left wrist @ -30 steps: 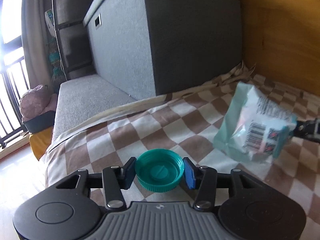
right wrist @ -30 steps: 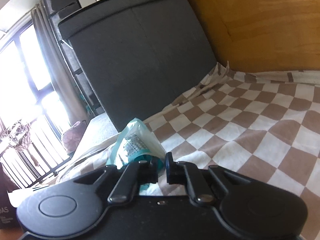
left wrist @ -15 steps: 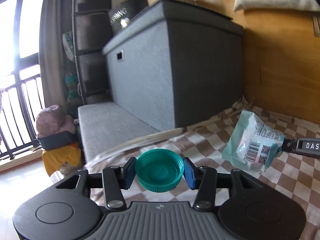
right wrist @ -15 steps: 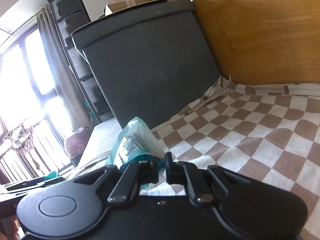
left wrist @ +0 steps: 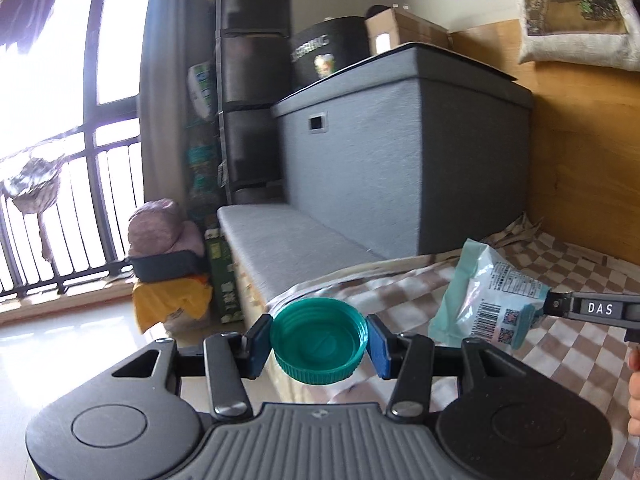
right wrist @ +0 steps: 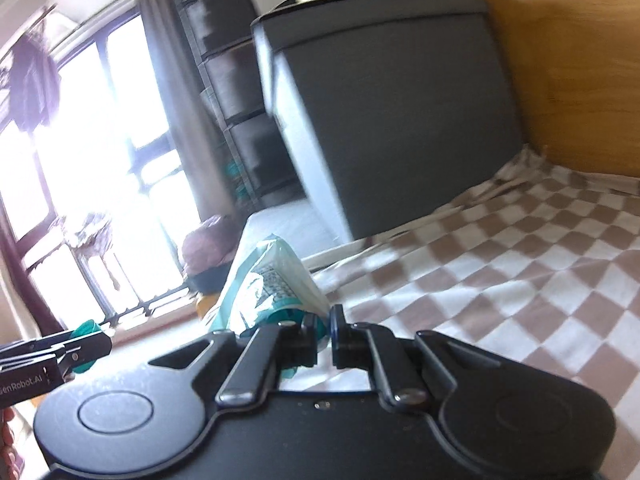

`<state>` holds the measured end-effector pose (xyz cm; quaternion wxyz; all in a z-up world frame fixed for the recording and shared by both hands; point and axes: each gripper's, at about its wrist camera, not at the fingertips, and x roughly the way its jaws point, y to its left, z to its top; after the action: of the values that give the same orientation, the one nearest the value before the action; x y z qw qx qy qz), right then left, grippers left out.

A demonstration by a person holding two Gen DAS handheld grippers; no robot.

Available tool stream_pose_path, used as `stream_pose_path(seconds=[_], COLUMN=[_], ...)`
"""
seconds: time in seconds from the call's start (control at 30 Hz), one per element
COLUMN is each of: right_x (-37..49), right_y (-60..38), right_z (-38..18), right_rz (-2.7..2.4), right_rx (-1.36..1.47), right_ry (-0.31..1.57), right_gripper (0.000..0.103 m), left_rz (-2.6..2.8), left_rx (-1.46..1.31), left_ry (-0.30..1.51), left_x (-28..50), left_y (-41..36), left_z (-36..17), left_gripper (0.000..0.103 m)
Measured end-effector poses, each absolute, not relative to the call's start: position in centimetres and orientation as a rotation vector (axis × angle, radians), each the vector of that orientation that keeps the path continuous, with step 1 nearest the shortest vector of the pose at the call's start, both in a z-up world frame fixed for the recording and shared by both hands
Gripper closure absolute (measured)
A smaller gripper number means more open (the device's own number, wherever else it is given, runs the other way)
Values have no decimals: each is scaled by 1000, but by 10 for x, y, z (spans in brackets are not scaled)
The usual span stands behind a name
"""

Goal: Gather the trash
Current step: 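Carry the clear bag and teal cap in both tools over the wastebasket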

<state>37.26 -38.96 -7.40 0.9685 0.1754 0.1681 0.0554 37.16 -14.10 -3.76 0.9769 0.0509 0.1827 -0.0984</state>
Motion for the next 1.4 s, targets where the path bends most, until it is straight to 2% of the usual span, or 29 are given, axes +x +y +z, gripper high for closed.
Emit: stream_pose_path(seconds=[0.57, 1.03, 1.4], right_x=[346, 331, 320], right_y=[-257, -201, -132], right_z=[-81, -97, -124], right_rz=[349, 266, 162], right_rx=[60, -167, -175], right_ry=[452, 545, 711], right_gripper=[97, 97, 97], left_rz=[-121, -75, -73], left_rx=[6, -118, -238], left_ry=[455, 583, 667], left_x=[329, 304, 295], left_y=[-57, 9, 59], left_z=[-75, -127, -153], left_gripper=[53, 53, 53])
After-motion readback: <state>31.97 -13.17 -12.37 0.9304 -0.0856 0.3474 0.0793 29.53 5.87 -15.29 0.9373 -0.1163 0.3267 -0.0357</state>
